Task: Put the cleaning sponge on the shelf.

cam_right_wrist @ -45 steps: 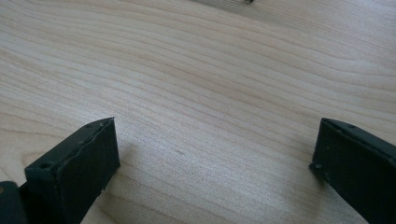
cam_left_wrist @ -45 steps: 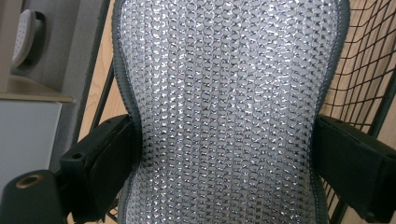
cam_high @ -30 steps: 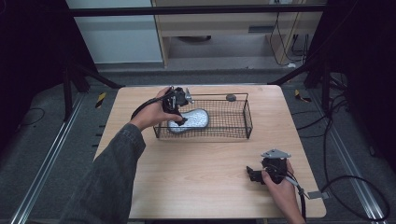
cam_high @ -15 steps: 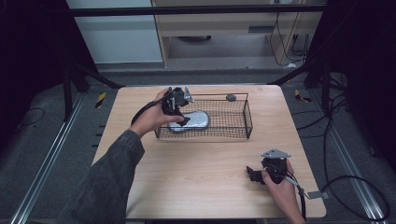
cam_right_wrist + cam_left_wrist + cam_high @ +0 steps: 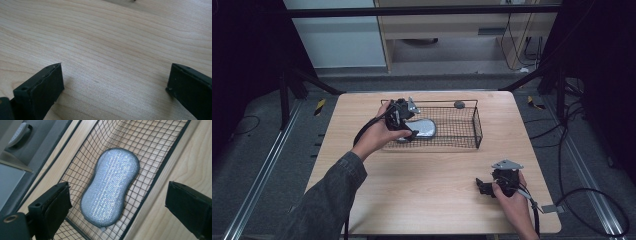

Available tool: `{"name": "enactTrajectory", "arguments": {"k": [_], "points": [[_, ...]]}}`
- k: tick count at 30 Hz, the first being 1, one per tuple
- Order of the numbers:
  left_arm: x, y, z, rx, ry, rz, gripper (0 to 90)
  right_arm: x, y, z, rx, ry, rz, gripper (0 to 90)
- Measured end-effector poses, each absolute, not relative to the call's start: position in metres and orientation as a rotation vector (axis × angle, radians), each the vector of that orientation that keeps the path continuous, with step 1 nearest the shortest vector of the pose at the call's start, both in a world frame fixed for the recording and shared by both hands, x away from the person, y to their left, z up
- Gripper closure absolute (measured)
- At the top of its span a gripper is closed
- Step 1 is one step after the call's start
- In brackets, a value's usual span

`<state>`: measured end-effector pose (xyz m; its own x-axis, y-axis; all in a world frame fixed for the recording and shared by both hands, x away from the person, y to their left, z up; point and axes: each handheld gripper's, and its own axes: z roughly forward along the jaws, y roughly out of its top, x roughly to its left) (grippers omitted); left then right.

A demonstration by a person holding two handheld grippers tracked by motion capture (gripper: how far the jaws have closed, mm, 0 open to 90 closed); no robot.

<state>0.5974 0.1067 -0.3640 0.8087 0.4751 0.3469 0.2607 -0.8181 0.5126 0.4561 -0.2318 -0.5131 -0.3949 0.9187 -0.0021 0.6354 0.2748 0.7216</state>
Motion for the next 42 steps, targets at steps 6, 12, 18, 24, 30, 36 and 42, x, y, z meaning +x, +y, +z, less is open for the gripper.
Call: {"name": "enactTrajectory", "arguments": {"k": [6, 12, 18, 24, 30, 36, 42], "points": [[0.587, 0.104, -0.361, 2.508, 0.563, 0.652, 4.7, 0.456, -0.232, -0.513, 1.403, 2.129, 0.909, 0.7], [0.576, 0.104, -0.358, 2.486, 0.566, 0.655, 4.5, 0.456, -0.232, -0.513, 1.403, 2.129, 0.909, 0.7], [0.565, 0.103, -0.358, 2.472, 0.553, 0.648, 4.3, 0.456, -0.232, -0.513, 1.403, 2.129, 0.909, 0.7], [0.553, 0.105, -0.363, 2.453, 0.554, 0.631, 4.3, 0.456, -0.232, -0.513, 1.397, 2.126, 0.906, 0.7], [0.541, 0.113, -0.367, 2.431, 0.583, 0.637, 4.6, 0.456, -0.232, -0.513, 1.400, 2.124, 0.902, 0.7], [0.530, 0.126, -0.373, 2.403, 0.617, 0.630, 4.5, 0.456, -0.232, -0.513, 1.399, 2.124, 0.902, 0.7], [0.521, 0.144, -0.382, 2.393, 0.661, 0.629, 4.6, 0.456, -0.232, -0.513, 1.400, 2.124, 0.902, 0.7]]}}
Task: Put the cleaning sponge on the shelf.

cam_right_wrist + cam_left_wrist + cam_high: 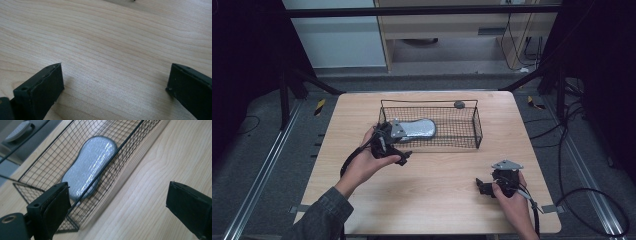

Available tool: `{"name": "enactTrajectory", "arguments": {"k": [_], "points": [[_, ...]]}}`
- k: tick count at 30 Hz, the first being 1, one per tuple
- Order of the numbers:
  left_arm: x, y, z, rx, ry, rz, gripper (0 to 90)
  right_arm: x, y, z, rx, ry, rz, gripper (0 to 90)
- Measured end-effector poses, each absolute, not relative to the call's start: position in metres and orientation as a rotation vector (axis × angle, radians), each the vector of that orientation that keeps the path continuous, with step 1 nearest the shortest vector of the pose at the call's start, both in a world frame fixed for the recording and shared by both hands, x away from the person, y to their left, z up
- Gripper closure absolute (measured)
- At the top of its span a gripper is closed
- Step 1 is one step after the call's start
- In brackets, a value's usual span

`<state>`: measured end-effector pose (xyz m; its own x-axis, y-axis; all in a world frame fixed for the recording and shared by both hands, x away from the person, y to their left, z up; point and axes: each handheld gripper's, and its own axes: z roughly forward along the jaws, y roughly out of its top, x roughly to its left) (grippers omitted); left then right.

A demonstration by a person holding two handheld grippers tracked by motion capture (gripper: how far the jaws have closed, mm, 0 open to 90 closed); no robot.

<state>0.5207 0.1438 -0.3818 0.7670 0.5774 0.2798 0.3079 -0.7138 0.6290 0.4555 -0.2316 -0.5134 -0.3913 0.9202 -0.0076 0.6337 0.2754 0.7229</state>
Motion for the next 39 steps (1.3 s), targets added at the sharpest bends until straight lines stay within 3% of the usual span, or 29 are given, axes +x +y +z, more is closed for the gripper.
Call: {"name": "enactTrajectory", "arguments": {"k": [18, 39], "points": [[0.502, 0.213, -0.410, 2.338, 0.840, 0.653, 5.1, 0.456, -0.232, -0.513, 1.400, 2.124, 0.902, 0.7], [0.534, 0.258, -0.456, 2.317, 1.055, 0.635, 5.7, 0.456, -0.232, -0.513, 1.401, 2.124, 0.902, 0.7]]}}
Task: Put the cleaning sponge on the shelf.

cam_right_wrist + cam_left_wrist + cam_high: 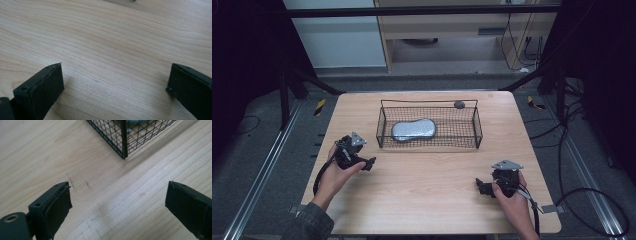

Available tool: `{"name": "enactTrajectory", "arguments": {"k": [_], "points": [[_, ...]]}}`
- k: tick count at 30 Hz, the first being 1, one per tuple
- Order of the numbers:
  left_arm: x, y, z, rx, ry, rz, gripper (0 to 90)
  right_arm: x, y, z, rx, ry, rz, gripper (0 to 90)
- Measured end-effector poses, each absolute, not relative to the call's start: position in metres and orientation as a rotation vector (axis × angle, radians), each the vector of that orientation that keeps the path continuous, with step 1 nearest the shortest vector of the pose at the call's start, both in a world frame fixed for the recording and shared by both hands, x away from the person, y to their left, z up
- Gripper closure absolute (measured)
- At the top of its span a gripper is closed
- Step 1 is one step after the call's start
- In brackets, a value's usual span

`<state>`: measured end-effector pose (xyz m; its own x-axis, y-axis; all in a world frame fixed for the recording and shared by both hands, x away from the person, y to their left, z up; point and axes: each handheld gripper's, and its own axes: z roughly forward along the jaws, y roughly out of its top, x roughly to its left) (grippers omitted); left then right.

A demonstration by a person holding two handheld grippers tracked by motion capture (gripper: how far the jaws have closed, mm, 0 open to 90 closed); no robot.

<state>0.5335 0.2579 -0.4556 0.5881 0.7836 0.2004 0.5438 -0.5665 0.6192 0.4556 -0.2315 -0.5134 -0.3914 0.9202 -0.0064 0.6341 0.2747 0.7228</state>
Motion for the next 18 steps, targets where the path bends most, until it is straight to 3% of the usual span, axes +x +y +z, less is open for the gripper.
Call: {"name": "enactTrajectory", "arguments": {"k": [18], "points": [[0.565, 0.272, -0.479, 2.233, 1.162, 0.589, 5.8, 0.456, -0.232, -0.514, 1.399, 2.126, 0.904, 0.4]]}}
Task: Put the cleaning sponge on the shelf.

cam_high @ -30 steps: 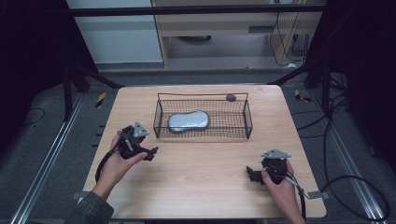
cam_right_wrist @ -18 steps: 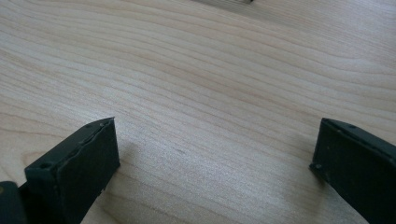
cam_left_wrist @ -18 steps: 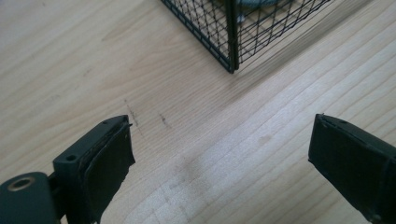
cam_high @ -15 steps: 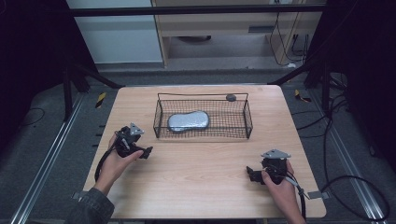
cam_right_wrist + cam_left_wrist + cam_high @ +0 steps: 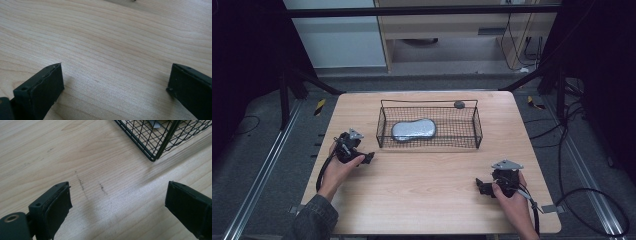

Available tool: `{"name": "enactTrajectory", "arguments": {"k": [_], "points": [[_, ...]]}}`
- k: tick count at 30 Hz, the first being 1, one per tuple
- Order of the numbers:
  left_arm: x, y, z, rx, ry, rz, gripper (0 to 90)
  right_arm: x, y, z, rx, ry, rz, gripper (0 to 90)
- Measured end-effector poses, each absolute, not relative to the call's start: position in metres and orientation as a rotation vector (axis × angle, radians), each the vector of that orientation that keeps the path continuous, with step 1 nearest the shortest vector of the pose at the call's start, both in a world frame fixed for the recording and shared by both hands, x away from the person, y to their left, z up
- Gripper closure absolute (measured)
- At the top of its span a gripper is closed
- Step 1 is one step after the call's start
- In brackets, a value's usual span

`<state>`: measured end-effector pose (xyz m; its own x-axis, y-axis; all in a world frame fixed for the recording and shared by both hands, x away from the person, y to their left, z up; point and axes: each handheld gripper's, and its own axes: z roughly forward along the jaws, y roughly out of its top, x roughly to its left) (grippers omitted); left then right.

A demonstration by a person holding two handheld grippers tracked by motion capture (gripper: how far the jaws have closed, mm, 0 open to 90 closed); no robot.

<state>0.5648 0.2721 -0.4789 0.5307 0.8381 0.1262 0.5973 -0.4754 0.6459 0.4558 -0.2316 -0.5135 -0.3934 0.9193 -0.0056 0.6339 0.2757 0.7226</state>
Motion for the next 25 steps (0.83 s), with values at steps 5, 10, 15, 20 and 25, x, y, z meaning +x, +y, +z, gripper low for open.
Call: {"name": "enactTrajectory", "arguments": {"k": [5, 10, 15, 20, 25], "points": [[0.568, 0.272, -0.484, 2.210, 1.188, 0.582, 5.4, 0.456, -0.232, -0.514, 1.399, 2.126, 0.904, 0.4], [0.571, 0.274, -0.494, 2.206, 1.226, 0.557, 4.4, 0.456, -0.232, -0.514, 1.400, 2.126, 0.904, 0.4], [0.572, 0.281, -0.501, 2.148, 1.248, 0.496, 1.9, 0.456, -0.232, -0.513, 1.401, 2.126, 0.906, 0.4], [0.569, 0.285, -0.507, 2.094, 1.216, 0.523, 0.0, 0.456, -0.231, -0.513, 1.401, 2.125, 0.904, 0.4], [0.568, 0.285, -0.508, 2.084, 1.215, 0.528, 0.0, 0.456, -0.231, -0.513, 1.402, 2.126, 0.907, 0.4]]}}
